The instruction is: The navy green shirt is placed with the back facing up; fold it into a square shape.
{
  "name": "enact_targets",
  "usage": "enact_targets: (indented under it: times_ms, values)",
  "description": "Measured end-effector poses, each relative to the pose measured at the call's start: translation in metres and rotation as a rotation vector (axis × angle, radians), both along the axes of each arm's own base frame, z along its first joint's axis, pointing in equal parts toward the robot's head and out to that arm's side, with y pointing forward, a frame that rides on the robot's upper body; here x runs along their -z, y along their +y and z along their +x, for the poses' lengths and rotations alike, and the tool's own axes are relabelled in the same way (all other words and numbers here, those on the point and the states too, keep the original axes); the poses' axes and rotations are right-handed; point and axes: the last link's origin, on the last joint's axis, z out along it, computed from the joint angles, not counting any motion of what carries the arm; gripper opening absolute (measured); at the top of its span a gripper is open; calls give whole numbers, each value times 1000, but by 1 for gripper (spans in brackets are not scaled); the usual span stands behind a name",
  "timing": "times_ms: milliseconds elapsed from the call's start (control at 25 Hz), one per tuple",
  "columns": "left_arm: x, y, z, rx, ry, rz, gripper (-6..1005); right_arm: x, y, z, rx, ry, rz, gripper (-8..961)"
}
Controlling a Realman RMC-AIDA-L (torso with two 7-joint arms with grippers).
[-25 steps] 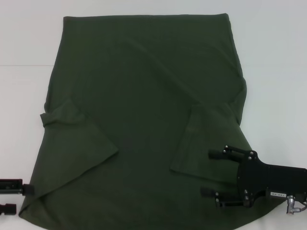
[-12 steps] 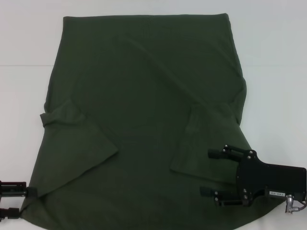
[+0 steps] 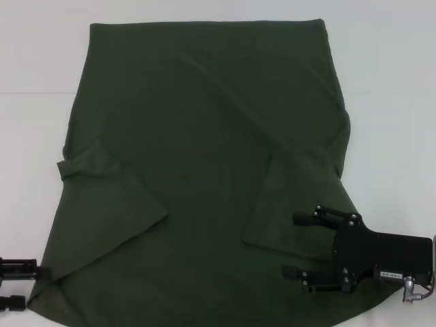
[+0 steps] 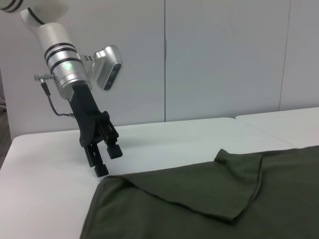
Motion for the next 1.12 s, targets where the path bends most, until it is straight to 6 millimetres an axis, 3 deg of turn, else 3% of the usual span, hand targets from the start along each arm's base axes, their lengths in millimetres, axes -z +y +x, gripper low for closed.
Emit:
enact_targets:
  times_ms: [720, 1120]
  values:
    - [12, 8, 8, 17, -20, -14, 877, 3, 2, -1, 3, -5, -3, 947]
    - [-5, 6, 1, 8, 25, -17, 877, 3, 3, -1, 6, -5, 0, 947]
